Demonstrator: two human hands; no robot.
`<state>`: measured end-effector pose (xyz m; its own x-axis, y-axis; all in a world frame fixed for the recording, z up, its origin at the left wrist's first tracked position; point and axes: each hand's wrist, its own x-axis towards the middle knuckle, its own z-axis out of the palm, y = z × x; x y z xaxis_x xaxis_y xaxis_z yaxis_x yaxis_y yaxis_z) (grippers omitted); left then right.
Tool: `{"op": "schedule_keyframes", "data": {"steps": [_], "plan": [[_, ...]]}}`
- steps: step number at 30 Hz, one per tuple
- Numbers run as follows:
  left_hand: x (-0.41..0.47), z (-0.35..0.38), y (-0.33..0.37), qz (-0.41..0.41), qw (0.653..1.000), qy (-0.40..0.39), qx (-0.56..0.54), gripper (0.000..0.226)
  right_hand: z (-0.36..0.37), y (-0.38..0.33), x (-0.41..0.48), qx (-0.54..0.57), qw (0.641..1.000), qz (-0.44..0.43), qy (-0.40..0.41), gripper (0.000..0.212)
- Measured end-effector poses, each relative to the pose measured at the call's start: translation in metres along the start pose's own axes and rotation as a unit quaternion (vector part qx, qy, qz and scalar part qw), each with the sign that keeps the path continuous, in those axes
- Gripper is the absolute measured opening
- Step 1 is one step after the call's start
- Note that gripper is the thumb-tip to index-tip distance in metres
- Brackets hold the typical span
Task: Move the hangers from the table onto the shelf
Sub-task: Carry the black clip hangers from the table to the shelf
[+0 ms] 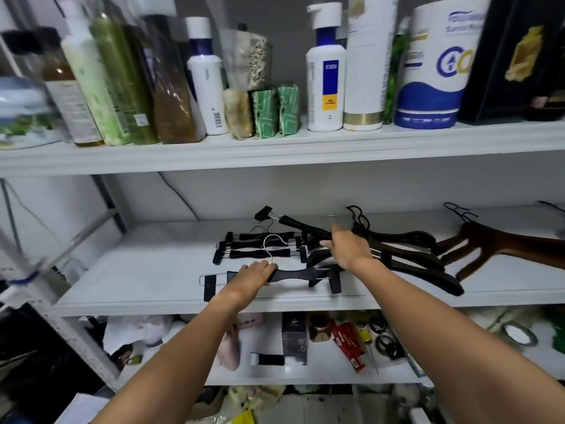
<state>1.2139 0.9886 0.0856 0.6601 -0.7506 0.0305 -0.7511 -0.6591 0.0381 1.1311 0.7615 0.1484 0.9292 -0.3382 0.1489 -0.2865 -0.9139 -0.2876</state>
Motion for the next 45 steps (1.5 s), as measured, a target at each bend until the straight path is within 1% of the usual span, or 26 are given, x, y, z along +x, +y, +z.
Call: {"op": "schedule_keyframes", "data": {"steps": [3,5,7,11,13,15,17,21,24,27,30,32,35,38,42,45], "plan": [[0.003,-0.001,-0.011,0.001,1.0,0.015,-0.004,0.057,0.005,-0.011,0.017,-0.003,1.0,-0.017,0.004,0.032],[0.007,0.002,-0.018,0.005,1.0,0.023,-0.001,0.058,0.008,-0.016,0.03,0.02,1.0,-0.003,-0.009,0.035],[0.013,0.003,-0.025,0.016,0.999,0.031,0.002,0.062,0.014,-0.021,0.049,0.073,0.997,0.015,-0.035,0.04],[0.03,0.003,-0.03,0.042,0.999,0.011,0.017,0.074,0.023,-0.035,0.089,0.221,0.97,-0.016,-0.104,0.05],[0.042,-0.001,-0.031,0.045,0.998,-0.005,0.033,0.078,0.024,-0.045,0.107,0.244,0.961,-0.029,-0.131,0.048],[0.055,-0.004,-0.035,0.049,0.997,-0.023,0.053,0.083,0.024,-0.054,0.123,0.247,0.956,-0.046,-0.152,0.039],[0.063,-0.005,-0.04,0.045,0.997,-0.03,0.063,0.087,0.028,-0.057,0.137,0.233,0.957,-0.061,-0.161,0.035],[0.072,-0.004,-0.051,0.025,0.997,-0.036,0.059,0.089,0.042,-0.055,0.16,0.206,0.96,-0.072,-0.175,0.041],[0.072,0.001,-0.06,-0.001,0.997,-0.061,0.056,0.087,0.057,-0.052,0.17,0.219,0.957,-0.06,-0.18,0.038],[0.068,0.017,-0.075,-0.029,0.996,-0.074,0.046,0.085,0.073,-0.05,0.176,0.216,0.96,-0.046,-0.174,0.047],[0.062,0.031,-0.087,-0.065,0.993,-0.097,0.026,0.085,0.089,-0.048,0.18,0.217,0.964,-0.028,-0.15,0.042],[0.059,0.038,-0.091,-0.08,0.99,-0.116,0.02,0.082,0.097,-0.046,0.18,0.219,0.964,-0.022,-0.148,0.038],[0.057,0.048,-0.098,-0.091,0.986,-0.138,0.01,0.075,0.104,-0.045,0.181,0.216,0.963,-0.022,-0.16,0.04],[0.055,0.058,-0.105,-0.082,0.985,-0.154,-0.005,0.067,0.109,-0.046,0.182,0.213,0.962,-0.022,-0.17,0.038],[0.054,0.069,-0.114,-0.077,0.986,-0.148,-0.029,0.053,0.113,-0.048,0.18,0.21,0.962,-0.022,-0.171,0.036],[0.055,0.073,-0.124,-0.05,0.989,-0.139,-0.009,0.049,0.116,-0.055,0.18,0.182,0.969,-0.03,-0.162,0.037]]}}
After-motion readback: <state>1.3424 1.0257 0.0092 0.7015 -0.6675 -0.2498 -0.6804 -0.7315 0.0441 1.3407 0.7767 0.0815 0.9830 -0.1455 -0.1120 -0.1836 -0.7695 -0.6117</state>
